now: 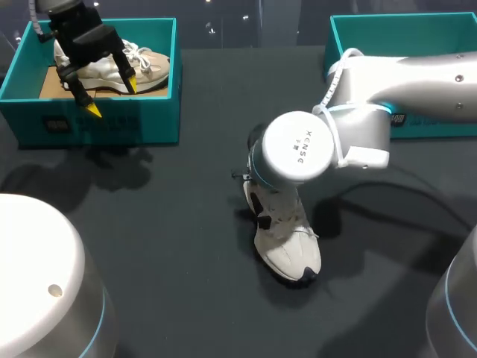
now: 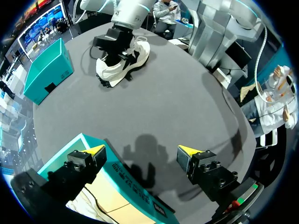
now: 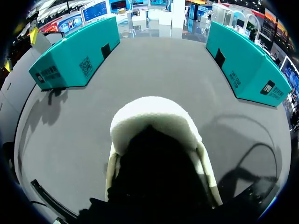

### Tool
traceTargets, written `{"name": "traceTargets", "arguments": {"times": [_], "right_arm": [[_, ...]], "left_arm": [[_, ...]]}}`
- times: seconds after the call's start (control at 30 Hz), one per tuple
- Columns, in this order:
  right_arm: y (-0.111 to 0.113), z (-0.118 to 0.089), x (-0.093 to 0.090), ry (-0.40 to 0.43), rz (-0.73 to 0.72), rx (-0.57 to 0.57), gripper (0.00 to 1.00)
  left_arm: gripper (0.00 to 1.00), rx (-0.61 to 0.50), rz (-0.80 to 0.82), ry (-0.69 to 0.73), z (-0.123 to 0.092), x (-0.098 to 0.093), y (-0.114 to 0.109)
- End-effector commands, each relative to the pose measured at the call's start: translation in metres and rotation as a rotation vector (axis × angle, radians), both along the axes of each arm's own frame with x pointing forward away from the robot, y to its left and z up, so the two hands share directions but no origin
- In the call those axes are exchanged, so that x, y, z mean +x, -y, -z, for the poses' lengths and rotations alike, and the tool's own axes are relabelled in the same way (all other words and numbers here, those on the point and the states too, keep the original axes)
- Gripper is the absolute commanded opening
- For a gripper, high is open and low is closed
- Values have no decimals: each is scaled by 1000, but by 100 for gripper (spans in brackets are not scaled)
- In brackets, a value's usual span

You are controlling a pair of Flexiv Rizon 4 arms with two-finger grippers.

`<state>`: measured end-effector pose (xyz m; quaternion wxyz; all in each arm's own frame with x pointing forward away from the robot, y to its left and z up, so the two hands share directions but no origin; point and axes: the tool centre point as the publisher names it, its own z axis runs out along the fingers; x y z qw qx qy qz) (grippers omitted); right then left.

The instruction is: Take the shoe out of the shoebox, open the shoe tongue, remove and reinsert the insole, then place the shoe into the shoebox

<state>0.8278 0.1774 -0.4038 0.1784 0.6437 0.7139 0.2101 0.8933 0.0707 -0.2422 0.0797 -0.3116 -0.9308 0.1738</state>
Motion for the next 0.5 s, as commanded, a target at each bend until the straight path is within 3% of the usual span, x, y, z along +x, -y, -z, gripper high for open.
{"name": "traceTargets", "arguments": {"times": [0.03,0.33,0.5], "right_arm": [[-5,33,8,-88,20,-81,0],[24,60,-41,-306,15,-139,0],[36,62,-56,-366,-9,-129,0]], "left_arm": [[100,2,1,0,-1,0,0],[100,2,1,0,-1,0,0],[100,2,1,0,-1,0,0]]}}
